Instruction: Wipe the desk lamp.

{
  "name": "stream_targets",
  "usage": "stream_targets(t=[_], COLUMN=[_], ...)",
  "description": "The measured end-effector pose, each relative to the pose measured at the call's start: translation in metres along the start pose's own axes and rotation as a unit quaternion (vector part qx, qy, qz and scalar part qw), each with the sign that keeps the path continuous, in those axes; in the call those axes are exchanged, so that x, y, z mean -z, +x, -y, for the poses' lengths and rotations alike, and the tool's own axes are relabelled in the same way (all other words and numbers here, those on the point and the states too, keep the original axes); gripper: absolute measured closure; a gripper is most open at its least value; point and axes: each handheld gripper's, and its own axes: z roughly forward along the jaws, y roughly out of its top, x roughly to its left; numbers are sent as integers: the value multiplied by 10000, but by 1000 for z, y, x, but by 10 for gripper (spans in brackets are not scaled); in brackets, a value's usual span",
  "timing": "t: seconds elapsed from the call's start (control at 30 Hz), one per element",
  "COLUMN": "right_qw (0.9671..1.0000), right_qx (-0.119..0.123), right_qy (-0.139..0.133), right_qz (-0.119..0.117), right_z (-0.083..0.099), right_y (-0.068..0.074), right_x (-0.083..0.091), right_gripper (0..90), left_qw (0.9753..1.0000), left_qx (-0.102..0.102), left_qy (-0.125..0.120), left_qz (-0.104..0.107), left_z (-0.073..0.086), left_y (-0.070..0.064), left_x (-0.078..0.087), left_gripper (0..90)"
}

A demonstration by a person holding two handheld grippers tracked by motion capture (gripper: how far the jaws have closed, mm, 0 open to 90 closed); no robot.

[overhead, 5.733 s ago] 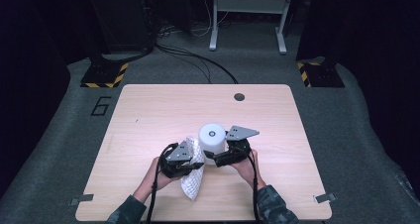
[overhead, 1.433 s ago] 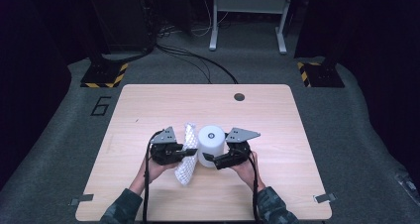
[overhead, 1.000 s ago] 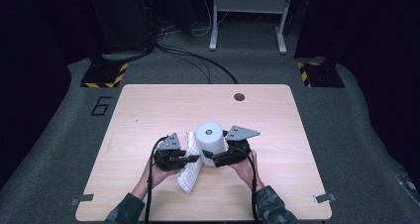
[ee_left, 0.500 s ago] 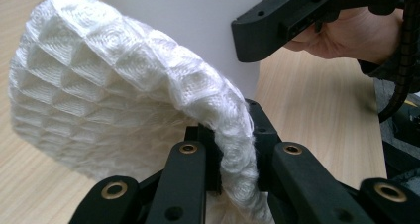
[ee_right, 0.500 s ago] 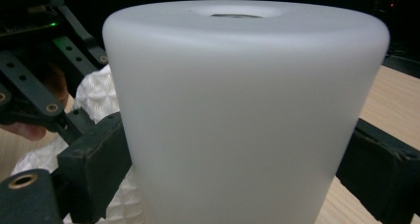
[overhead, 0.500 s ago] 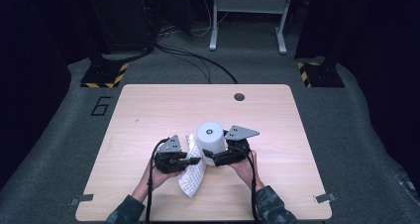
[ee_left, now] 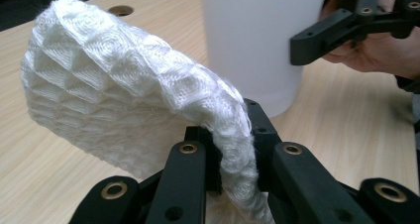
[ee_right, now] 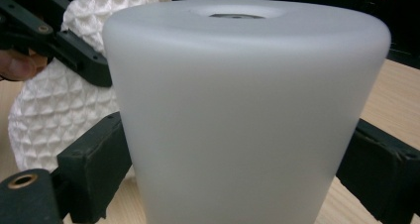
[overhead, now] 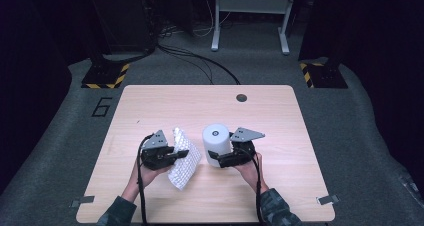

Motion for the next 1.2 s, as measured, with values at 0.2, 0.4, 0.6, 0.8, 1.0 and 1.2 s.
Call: stream_targets(t=[0.2, 0.4, 0.6, 0.8, 1.0, 1.2], right_qw=[9999, 9997, 9995, 9994, 9994, 9995], right_qx=[-73, -105, -106, -118, -110, -32], right_qy=[49, 117, 182, 222, 226, 219], right_qz=[125, 199, 246, 257, 248, 230], right_z=[10, 17, 24, 30, 33, 39], right_y=[-5, -8, -9, -10, -12, -11], right_x=[-2, -7, -17, -21, -20, -17], right_gripper=[79, 80, 80, 79, 79, 79], left_qw=[9992, 9976, 9958, 9929, 9898, 9850], left_qx=[160, 340, 500, 768, 1014, 1077], left_qy=[48, 4, 61, 71, 138, 467], left_qz=[-356, -596, -769, -903, -993, -1264], left_z=[7, 12, 21, 28, 33, 40], left_y=[18, 30, 38, 49, 57, 64], left_x=[11, 17, 19, 22, 21, 21], left_gripper=[812, 811, 811, 810, 806, 797])
